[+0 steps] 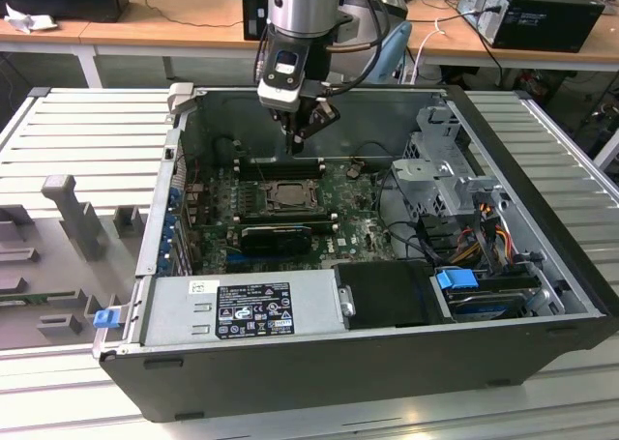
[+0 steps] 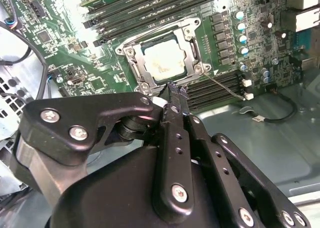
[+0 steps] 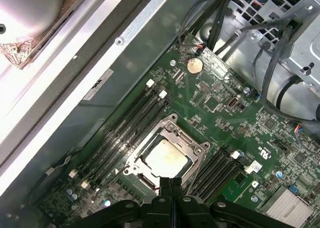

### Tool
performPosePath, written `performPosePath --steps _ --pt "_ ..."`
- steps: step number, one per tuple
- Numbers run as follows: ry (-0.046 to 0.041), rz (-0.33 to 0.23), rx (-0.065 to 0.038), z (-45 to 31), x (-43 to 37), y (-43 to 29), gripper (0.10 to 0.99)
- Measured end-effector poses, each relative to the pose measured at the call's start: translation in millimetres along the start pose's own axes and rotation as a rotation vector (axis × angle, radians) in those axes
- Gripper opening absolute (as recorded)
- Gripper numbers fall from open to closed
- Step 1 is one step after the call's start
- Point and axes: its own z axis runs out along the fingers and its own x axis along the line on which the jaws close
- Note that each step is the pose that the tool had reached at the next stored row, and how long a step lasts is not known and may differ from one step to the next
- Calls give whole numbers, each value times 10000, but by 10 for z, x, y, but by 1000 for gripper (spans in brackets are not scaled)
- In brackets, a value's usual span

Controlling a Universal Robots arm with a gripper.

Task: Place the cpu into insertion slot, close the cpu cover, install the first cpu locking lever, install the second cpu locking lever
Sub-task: 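Install the first cpu locking lever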

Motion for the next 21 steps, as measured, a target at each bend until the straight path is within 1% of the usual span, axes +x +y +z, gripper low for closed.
performPosePath --steps 21 --pt "7 -985 17 0 0 1 106"
